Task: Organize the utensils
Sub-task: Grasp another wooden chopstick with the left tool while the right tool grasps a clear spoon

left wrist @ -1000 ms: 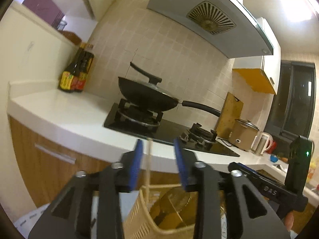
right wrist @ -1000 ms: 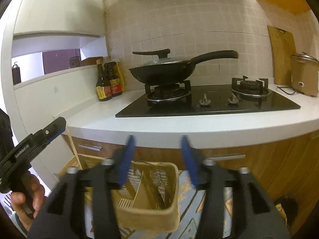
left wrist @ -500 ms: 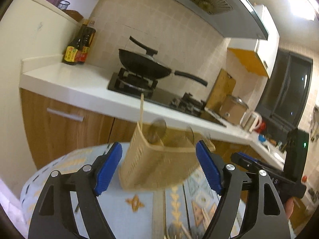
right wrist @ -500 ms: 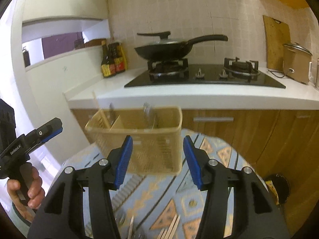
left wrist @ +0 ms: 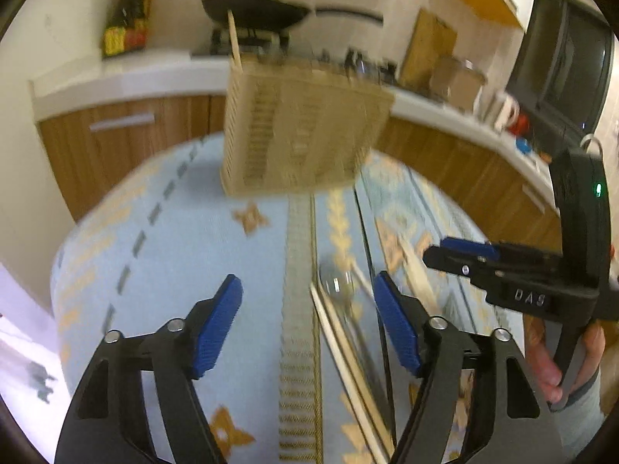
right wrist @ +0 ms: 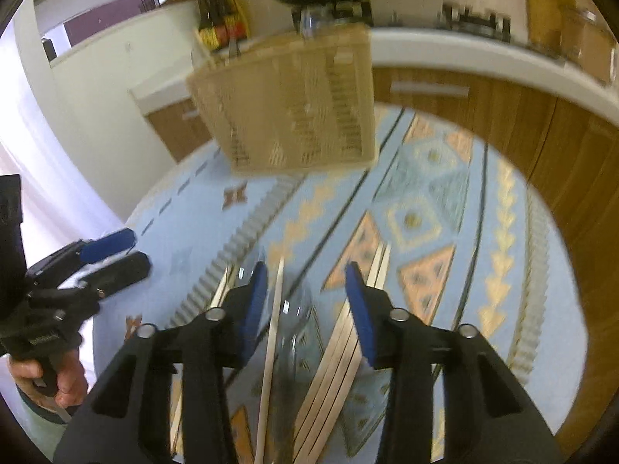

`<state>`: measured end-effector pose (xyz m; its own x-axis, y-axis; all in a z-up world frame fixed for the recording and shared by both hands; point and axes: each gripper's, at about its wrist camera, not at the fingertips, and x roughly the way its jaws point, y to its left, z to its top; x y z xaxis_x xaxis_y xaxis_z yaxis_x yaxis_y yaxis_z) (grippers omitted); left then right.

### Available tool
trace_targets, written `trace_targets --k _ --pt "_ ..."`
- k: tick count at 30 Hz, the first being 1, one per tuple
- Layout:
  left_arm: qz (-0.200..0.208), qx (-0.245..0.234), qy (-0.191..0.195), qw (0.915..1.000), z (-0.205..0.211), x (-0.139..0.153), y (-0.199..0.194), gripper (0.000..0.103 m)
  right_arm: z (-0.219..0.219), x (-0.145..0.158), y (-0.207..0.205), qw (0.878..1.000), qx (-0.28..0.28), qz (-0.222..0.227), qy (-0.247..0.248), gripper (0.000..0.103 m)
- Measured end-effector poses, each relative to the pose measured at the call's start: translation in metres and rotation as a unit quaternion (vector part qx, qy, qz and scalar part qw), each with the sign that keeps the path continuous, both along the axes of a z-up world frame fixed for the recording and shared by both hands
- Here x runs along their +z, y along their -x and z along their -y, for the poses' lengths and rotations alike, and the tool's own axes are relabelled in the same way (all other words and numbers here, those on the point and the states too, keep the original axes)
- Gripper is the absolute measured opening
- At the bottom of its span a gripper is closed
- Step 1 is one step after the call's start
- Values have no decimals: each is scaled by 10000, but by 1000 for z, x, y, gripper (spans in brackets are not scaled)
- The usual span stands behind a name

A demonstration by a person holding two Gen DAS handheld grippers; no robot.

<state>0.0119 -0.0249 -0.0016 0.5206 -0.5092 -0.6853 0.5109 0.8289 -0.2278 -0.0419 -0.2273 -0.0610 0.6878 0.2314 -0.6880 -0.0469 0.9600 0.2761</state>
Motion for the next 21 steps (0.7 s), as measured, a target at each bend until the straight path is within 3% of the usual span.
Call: trace_targets --k 5,7,12,21 --pt "-399 -297 -545 9973 15 -27 9 48 -11 -21 9 9989 267 -392 -7 33" --pt "-518 -421 -691 9954 19 -36 11 33 -18 -28 12 9979 377 -525 90 31" --pt "-655 -546 -845 9928 24 -47 15 33 -26 -39 8 9955 424 -809 268 20" --pt "-429 -596 -1502 9859 44 -46 21 33 -33 -38 5 9929 514 -875 618 19"
